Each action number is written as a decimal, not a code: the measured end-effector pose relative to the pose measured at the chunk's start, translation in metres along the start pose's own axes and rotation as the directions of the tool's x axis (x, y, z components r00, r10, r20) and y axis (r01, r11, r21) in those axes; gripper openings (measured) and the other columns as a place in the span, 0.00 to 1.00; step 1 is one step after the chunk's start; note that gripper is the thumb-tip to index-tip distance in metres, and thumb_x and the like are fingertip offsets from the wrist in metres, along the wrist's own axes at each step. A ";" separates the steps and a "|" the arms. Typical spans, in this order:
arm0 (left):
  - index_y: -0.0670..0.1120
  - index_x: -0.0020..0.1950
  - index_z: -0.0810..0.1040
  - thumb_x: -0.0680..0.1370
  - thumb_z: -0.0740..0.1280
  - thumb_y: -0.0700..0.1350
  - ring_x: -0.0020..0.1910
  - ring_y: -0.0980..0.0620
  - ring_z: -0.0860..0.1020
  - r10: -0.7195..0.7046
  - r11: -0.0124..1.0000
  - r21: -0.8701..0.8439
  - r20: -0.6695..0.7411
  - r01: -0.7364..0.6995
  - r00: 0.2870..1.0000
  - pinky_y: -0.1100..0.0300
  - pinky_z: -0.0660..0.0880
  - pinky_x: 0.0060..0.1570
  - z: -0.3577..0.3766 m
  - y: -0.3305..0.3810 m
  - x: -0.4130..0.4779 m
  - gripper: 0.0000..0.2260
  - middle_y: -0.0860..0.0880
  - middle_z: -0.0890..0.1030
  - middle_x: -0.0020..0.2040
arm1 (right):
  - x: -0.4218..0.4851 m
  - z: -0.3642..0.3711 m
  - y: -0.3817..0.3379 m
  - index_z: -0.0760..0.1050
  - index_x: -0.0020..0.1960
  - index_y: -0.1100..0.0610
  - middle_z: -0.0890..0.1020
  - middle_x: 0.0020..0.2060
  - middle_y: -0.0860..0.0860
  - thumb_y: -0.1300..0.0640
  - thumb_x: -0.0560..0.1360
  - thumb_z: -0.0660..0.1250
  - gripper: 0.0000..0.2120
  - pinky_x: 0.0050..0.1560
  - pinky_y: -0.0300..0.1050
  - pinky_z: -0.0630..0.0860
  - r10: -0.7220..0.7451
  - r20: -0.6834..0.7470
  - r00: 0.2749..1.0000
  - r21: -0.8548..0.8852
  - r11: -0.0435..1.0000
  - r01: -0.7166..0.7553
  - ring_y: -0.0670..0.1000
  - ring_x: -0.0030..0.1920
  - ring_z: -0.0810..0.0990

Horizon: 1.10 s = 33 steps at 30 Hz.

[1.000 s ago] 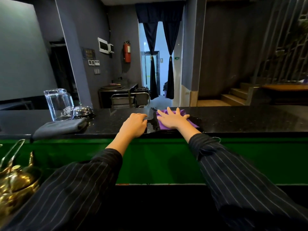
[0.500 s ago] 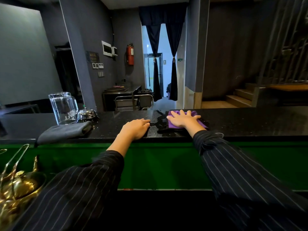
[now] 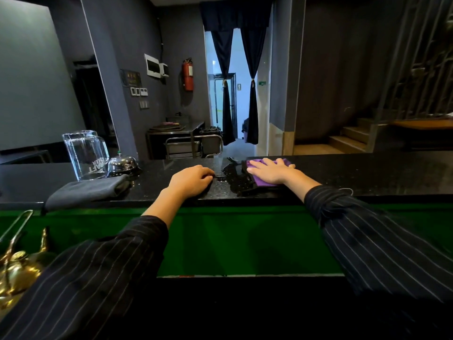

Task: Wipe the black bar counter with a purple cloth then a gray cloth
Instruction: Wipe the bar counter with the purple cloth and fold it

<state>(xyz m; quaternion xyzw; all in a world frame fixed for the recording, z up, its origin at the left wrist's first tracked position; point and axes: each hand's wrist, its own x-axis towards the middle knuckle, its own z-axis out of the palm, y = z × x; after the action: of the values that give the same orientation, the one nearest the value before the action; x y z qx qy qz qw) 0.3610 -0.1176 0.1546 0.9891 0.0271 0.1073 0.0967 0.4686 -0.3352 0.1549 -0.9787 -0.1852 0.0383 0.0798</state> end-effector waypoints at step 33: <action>0.55 0.66 0.74 0.77 0.53 0.46 0.62 0.42 0.76 -0.102 0.991 -0.098 -0.170 0.086 0.980 0.50 0.73 0.57 0.014 0.006 -0.027 0.20 0.47 0.76 0.67 | 0.042 0.005 -0.042 0.49 0.78 0.38 0.50 0.80 0.46 0.34 0.78 0.42 0.29 0.73 0.71 0.41 -0.119 0.009 0.993 -0.027 0.992 0.120 0.59 0.79 0.47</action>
<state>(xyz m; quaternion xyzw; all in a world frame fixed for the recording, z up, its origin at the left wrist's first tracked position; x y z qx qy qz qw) 0.3382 -0.1279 0.1373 0.9682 0.0774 0.1901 0.1433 0.4924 -0.2803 0.1554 -0.9667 -0.2443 0.0343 0.0680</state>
